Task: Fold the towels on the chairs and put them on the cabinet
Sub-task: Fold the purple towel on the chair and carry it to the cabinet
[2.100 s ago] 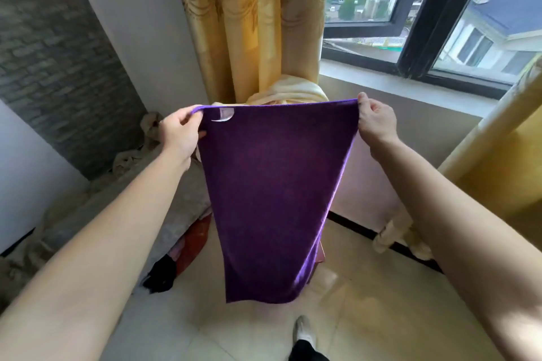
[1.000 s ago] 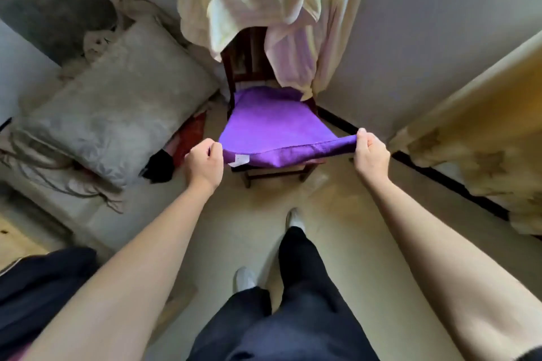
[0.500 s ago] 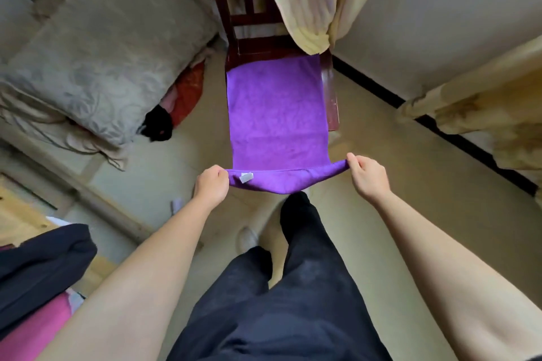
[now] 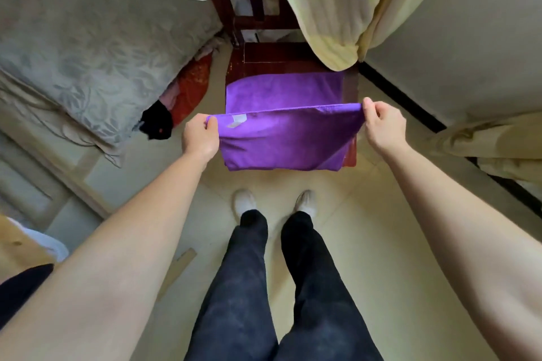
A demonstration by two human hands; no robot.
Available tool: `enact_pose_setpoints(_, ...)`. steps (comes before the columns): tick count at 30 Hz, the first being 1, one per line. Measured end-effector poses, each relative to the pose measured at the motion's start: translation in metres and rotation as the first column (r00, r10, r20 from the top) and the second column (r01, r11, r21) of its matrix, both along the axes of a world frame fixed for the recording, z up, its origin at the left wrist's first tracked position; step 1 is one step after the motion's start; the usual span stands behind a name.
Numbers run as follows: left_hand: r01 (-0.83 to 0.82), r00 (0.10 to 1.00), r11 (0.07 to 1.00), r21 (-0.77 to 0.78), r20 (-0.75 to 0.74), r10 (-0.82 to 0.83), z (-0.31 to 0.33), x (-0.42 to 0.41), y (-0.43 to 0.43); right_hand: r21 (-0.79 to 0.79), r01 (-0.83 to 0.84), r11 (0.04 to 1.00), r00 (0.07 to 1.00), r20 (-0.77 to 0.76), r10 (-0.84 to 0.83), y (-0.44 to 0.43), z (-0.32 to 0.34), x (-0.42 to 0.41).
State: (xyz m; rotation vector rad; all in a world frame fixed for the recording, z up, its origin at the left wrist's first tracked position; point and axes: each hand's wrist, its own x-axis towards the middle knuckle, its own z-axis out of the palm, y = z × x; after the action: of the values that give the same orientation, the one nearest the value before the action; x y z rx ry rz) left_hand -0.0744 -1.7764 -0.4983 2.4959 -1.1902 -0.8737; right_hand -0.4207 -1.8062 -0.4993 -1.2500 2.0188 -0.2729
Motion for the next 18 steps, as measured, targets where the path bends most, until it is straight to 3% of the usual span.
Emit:
enact_pose_setpoints(9,0.040,0.996,0.998,-0.057,-0.076,-0.045,-0.107,0.021,-0.095,-0.031,0.057,0.998,0.995,-0.085,-0.059,-0.073,-0.098,-0.001)
enact_pose_setpoints(18,0.055,0.998,0.997,-0.049,-0.003,-0.055,-0.184,0.036,-0.149,-0.105,0.098,0.990,0.980,-0.163,-0.114,-0.123,-0.169,0.032)
